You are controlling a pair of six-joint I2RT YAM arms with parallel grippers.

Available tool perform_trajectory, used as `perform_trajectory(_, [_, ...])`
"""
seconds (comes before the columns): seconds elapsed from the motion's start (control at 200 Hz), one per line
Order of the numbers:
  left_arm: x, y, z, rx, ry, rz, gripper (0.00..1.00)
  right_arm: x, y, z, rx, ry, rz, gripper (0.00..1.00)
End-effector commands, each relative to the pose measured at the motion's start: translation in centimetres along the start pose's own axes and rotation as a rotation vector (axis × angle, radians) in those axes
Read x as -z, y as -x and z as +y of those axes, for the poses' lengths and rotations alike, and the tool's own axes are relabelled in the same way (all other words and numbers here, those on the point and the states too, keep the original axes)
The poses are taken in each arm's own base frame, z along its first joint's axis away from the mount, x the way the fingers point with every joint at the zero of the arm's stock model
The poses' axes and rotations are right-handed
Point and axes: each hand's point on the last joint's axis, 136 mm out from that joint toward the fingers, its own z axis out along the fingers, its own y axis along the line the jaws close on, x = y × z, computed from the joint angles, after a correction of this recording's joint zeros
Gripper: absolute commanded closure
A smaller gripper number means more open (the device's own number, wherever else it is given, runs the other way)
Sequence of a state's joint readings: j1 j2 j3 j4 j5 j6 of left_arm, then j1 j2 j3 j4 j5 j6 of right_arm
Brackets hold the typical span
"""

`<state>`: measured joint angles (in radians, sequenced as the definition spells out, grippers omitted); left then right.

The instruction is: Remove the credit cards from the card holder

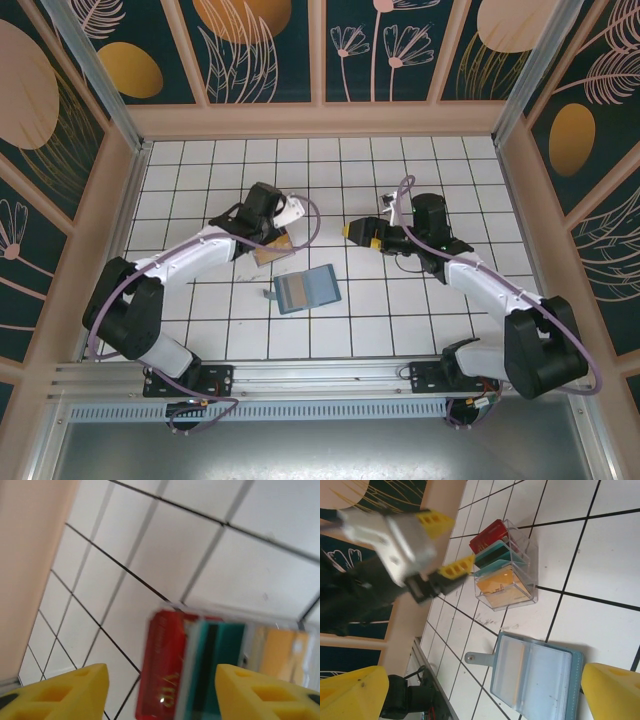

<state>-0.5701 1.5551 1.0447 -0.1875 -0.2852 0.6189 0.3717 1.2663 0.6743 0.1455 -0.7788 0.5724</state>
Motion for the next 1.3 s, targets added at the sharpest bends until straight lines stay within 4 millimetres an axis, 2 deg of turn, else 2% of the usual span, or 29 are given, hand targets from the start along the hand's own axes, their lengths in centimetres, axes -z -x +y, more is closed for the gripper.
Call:
perform_trajectory(0.0, [2.3, 3.2, 3.3, 0.233, 0.044, -0.081, 0.38, -0.2, 1.0, 0.0, 0.050, -0.030, -0.011, 0.01])
perform_trajectory(0.135, [4.2, 4.3, 5.5, 0.432, 0.081, -0.103, 0.36, -0.9, 0.4, -0.7, 0.063, -0.090, 0.013, 0.04])
perform_trajectory(0.245, [5.6, 4.0, 5.7, 0.541, 0.074, -0.108, 0.39, -1.5, -0.2, -0.8, 0.059, -0.098, 0.036, 0.06])
perform_trajectory(0.29, [5.9, 3.7, 5.4, 0.565, 0.055, -0.107, 0.45, -1.7, -0.5, -0.8, 0.057, -0.098, 0.044, 0.06])
perform_trajectory(0.415, [6.1, 3.0, 2.6, 0.588, -0.065, -0.106, 0.58, -2.3, -1.0, -0.7, 0.053, -0.101, 0.059, 0.07])
perform_trajectory(0.611, [3.5, 0.1, -1.2, 0.603, -0.142, 0.018, 0.96, -2.8, -1.5, 0.0, 0.056, -0.099, 0.066, 0.07])
perform_trajectory(0.656, [2.7, -0.5, -1.9, 0.605, -0.153, 0.045, 1.00, -2.8, -1.6, 0.0, 0.055, -0.100, 0.064, 0.08])
perform_trajectory(0.796, [0.6, -1.6, -3.7, 0.592, -0.185, 0.115, 1.00, -2.6, -1.6, 0.1, 0.050, -0.109, 0.055, 0.08])
perform_trajectory(1.066, [-1.8, -2.7, -6.4, 0.564, -0.267, 0.214, 1.00, -2.1, -1.9, 0.0, 0.048, -0.128, 0.043, 0.07])
perform_trajectory(1.171, [-2.2, -2.8, -6.5, 0.561, -0.266, 0.229, 1.00, -1.9, -2.0, 0.0, 0.048, -0.129, 0.041, 0.07])
perform_trajectory(1.291, [-2.5, -3.2, -5.7, 0.558, -0.212, 0.240, 1.00, -1.9, -2.1, -0.1, 0.046, -0.131, 0.043, 0.07])
